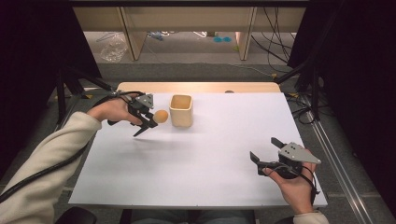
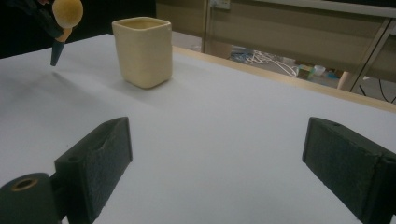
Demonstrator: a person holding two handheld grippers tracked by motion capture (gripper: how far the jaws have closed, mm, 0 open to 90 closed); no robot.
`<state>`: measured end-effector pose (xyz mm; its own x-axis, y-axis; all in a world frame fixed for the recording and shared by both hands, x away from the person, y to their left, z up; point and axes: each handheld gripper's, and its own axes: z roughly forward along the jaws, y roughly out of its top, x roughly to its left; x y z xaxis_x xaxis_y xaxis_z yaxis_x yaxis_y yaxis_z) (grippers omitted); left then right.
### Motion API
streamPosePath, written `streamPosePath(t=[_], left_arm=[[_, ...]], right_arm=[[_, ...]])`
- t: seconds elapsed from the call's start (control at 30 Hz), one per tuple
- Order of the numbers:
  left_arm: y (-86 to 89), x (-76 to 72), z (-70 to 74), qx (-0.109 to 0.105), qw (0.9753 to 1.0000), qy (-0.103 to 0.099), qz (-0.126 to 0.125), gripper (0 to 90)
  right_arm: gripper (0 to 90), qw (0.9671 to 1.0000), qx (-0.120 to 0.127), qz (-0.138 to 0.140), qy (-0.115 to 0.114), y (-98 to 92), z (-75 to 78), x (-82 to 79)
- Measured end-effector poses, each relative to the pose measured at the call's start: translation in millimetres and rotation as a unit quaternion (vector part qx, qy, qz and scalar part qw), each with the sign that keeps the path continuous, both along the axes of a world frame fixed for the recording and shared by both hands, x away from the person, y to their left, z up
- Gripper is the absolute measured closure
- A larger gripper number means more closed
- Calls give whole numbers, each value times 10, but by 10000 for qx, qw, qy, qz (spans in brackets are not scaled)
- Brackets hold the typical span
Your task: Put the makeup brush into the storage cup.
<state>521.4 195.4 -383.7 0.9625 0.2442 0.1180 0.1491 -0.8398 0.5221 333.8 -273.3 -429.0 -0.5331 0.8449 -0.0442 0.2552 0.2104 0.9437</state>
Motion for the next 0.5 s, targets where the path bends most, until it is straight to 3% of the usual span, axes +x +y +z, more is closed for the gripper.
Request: streamPosePath(t=[0.5], left_arm=[[11,4,80,-278,9994,-81,213,646]], right_arm=[[94,10000,20,-9,-11,-1,-1,3]])
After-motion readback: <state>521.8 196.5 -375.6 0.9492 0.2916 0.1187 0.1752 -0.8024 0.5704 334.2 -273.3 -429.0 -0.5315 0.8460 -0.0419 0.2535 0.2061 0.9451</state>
